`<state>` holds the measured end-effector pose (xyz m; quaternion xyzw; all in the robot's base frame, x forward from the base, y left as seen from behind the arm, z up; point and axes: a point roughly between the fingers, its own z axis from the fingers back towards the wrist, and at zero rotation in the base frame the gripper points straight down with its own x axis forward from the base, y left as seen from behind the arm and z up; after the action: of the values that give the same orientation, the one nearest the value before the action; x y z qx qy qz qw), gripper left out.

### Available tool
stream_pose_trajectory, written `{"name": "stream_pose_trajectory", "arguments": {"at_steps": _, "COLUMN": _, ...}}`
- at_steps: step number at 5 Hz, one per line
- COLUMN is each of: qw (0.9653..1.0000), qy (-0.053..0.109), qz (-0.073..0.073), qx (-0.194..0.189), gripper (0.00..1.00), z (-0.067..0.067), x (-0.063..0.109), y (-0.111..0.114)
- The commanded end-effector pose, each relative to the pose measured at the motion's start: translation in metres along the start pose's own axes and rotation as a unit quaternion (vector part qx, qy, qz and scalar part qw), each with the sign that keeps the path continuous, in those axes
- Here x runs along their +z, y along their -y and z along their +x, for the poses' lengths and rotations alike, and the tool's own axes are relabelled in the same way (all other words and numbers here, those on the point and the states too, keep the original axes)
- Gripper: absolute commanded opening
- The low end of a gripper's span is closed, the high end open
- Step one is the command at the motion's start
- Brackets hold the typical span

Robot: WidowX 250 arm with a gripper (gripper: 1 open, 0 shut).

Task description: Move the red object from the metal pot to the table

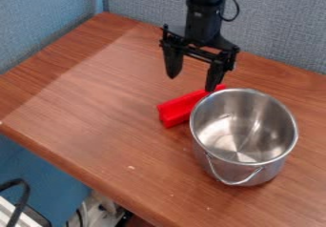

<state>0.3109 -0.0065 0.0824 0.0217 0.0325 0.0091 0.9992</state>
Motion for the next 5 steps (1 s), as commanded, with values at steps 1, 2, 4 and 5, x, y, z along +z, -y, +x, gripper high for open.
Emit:
{"name": "stream_pose_trajectory", "arguments": {"at_steps": 1, "qw": 0.9997, "qy": 0.023, "qz": 0.002, "qx": -0.004, "gripper": 1.0, "z": -0.005, "x": 0.013, "y": -0.002}}
{"name": "stream_pose_trajectory", "arguments": {"at_steps": 2, "qw": 0.9998, "qy": 0.019, "qz": 0.005, "qx": -0.009, "gripper": 1.0, "z": -0.01, "x": 0.011, "y": -0.002}}
{"name": "stream_pose_trajectory", "arguments": {"at_steps": 4, "qw": 0.9997, "qy": 0.013, "qz": 0.007, "qx": -0.021, "gripper": 1.0, "z": -0.013, "x": -0.001, "y": 0.0}}
{"name": "stream_pose_trajectory", "arguments": {"at_steps": 5, "qw": 0.9996, "qy": 0.013, "qz": 0.008, "qx": -0.023, "gripper": 1.0, "z": -0.012, "x": -0.005, "y": 0.002}}
